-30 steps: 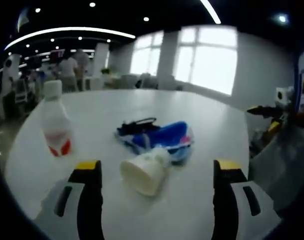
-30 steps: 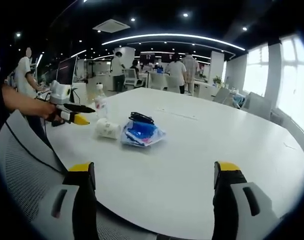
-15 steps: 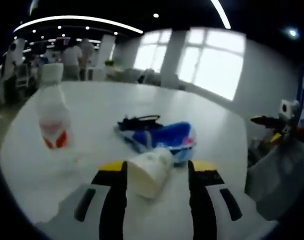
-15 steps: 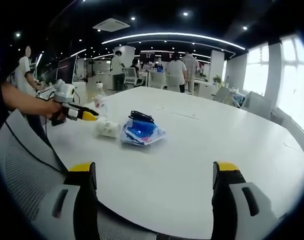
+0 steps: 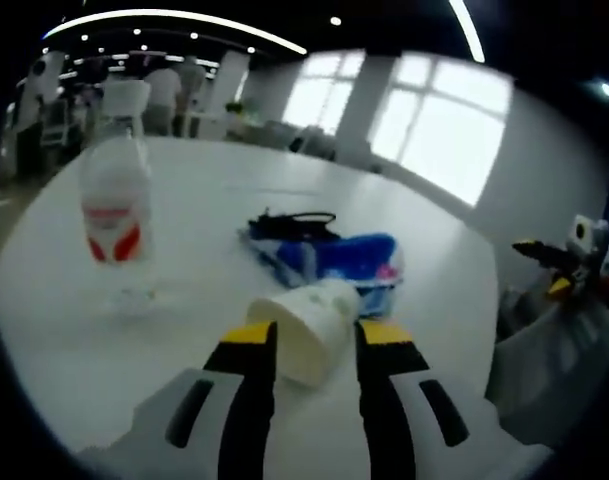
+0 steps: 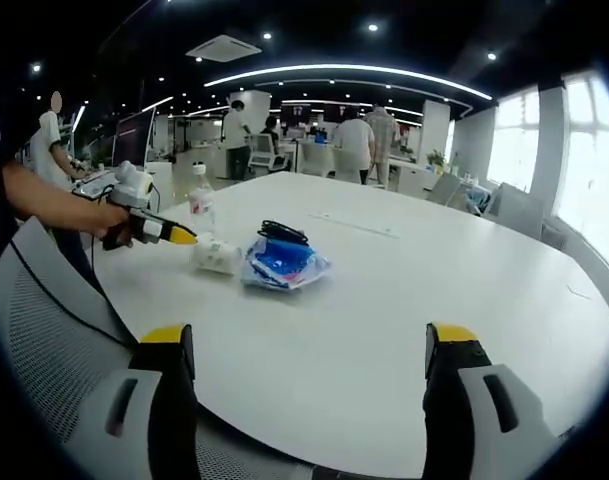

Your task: Arrange the tabletop items into an orderly group along one side of the table until the central work area is clear of visible clutter.

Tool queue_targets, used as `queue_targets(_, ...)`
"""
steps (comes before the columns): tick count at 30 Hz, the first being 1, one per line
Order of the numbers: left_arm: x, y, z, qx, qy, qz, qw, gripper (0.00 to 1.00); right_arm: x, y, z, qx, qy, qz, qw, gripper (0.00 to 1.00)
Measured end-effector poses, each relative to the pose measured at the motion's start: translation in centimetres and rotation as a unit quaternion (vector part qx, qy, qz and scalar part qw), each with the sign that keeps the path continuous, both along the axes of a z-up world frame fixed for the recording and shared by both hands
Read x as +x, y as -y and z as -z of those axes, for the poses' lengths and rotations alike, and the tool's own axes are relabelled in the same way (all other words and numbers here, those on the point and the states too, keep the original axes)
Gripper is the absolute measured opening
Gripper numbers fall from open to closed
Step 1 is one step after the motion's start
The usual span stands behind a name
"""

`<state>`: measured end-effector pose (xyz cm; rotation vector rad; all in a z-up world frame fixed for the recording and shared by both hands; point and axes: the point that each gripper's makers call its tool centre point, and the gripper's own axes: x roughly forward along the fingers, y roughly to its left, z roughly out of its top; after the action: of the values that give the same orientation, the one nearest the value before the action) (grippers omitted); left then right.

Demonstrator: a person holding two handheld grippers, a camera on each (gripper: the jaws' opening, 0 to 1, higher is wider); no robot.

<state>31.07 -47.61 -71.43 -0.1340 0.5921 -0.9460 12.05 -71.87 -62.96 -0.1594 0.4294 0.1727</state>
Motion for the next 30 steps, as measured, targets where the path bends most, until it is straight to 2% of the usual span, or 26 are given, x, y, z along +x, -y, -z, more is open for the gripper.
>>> queue_targets(4,-0.2,0.4,0.5,-0.01,-0.027,-0.001,0.9996,0.26,0.0,0.0,0.0,0.001,0.0,0.0,1.0,0.95)
queue_targets(11,-0.3,0.9,0.9,-0.017,-0.044,0.002,0.9989,0.2,0.0,0.0,0.0,0.001,0.001,0.001,1.0,0.94)
queue_targets(19,-0.5,1.3,0.4,-0.029,-0.045,0.006,0.9986,0.1,0.0,0.1,0.0,0.001,0.001,0.002,1.0,0.93)
queue_targets(26,-0.8,1.6,-0.1,-0.023,-0.027,0.026,0.999,0.0,0.0,0.1,0.0,0.001,0.0,0.002,1.0,0.92)
queue_targets(30,-0.7,1.7,-0.4,-0.022,-0.03,0.029,0.9989,0.0,0.0,0.0,0.0,0.001,0.0,0.001,1.0,0.92)
